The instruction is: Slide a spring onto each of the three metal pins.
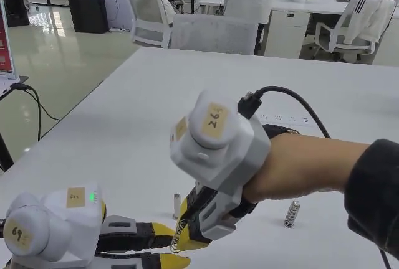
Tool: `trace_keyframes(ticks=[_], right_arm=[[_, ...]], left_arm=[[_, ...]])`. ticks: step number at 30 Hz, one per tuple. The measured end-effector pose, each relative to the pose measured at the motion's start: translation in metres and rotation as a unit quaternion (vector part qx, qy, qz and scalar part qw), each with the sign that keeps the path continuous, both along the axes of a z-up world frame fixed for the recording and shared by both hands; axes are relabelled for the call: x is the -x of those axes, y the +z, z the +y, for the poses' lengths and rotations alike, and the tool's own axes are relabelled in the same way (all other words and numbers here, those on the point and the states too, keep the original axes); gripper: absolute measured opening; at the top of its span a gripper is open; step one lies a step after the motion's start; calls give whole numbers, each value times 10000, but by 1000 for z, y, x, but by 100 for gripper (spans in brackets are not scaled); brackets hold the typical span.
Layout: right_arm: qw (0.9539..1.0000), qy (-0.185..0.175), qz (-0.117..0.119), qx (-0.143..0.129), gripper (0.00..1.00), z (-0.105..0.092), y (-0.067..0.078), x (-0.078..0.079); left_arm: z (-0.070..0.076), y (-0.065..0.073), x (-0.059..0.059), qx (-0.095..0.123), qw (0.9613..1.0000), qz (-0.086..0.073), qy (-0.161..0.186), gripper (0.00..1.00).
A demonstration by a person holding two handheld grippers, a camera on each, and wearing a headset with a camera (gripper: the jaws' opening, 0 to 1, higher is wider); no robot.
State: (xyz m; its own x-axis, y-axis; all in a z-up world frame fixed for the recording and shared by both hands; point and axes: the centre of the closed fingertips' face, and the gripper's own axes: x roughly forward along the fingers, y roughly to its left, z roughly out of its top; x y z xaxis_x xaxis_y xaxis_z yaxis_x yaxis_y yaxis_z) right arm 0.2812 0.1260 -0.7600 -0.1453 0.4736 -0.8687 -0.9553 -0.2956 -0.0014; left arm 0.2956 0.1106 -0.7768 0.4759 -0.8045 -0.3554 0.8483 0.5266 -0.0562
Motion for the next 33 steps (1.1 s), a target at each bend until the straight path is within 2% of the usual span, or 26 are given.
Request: trace_keyframes(ticks=[13,21,33], right_arm=[[9999,-98,-75,40,8,-3,0,-9],[9997,-178,-138,36,8,-4,2,-18],[9984,-405,-377,125,8,-9,7,-48]], left_arm=[[13,-1,-3,62,9994,47,347,28],[22,-5,-1,79,9986,101,515,33],[33,-9,-1,82,9972,152,723,41]])
